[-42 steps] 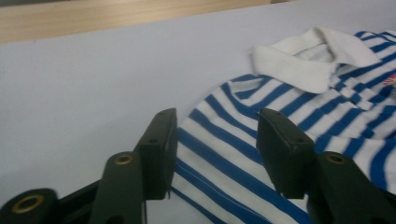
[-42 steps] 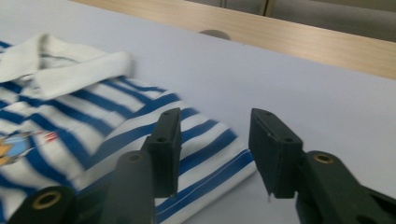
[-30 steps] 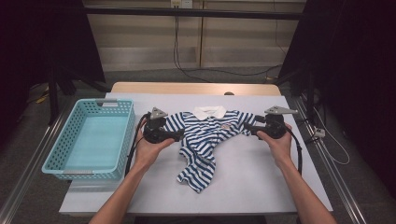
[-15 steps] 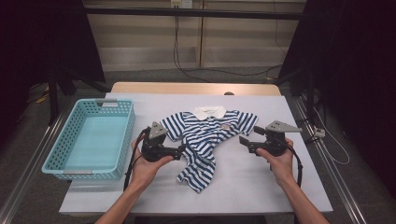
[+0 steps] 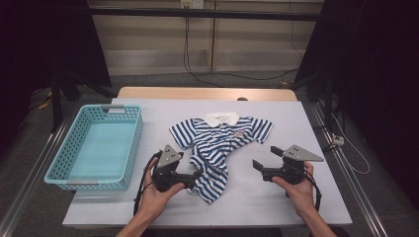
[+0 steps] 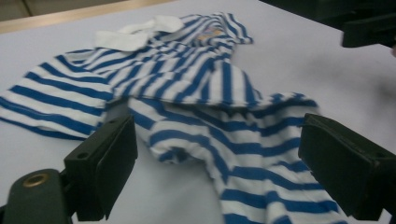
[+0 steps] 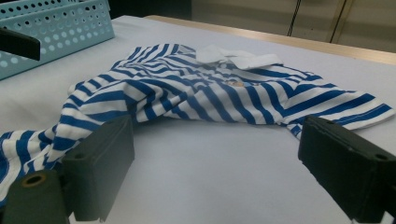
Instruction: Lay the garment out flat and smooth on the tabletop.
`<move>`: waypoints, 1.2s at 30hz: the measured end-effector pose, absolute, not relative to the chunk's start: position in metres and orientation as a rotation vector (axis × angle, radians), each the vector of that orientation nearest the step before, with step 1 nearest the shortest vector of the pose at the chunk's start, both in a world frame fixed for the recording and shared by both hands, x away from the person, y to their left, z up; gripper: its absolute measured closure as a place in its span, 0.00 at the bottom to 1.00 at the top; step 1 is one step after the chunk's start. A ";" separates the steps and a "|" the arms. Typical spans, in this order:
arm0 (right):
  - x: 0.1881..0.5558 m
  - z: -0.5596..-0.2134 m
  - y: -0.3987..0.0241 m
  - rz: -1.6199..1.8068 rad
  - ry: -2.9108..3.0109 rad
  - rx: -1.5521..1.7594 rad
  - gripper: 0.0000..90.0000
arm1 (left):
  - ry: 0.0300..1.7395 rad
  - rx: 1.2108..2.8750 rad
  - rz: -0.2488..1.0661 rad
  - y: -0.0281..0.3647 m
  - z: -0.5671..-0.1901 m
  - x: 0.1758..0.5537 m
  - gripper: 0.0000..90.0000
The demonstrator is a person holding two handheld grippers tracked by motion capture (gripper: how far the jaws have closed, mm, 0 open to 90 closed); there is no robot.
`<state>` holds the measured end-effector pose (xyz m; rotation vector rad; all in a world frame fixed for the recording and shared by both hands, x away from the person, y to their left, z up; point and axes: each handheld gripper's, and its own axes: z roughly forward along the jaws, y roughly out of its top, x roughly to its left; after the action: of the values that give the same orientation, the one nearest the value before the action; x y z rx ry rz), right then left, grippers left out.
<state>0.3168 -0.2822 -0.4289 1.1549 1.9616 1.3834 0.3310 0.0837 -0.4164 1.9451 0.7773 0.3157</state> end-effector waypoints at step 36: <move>0.303 -0.438 -0.254 1.417 2.060 1.091 0.10 | 0.543 2.315 0.197 0.031 -0.451 0.310 0.39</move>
<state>0.3031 -0.2540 -0.4382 1.0909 2.0599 1.4165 0.3096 0.0305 -0.4505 2.3155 0.5425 0.1971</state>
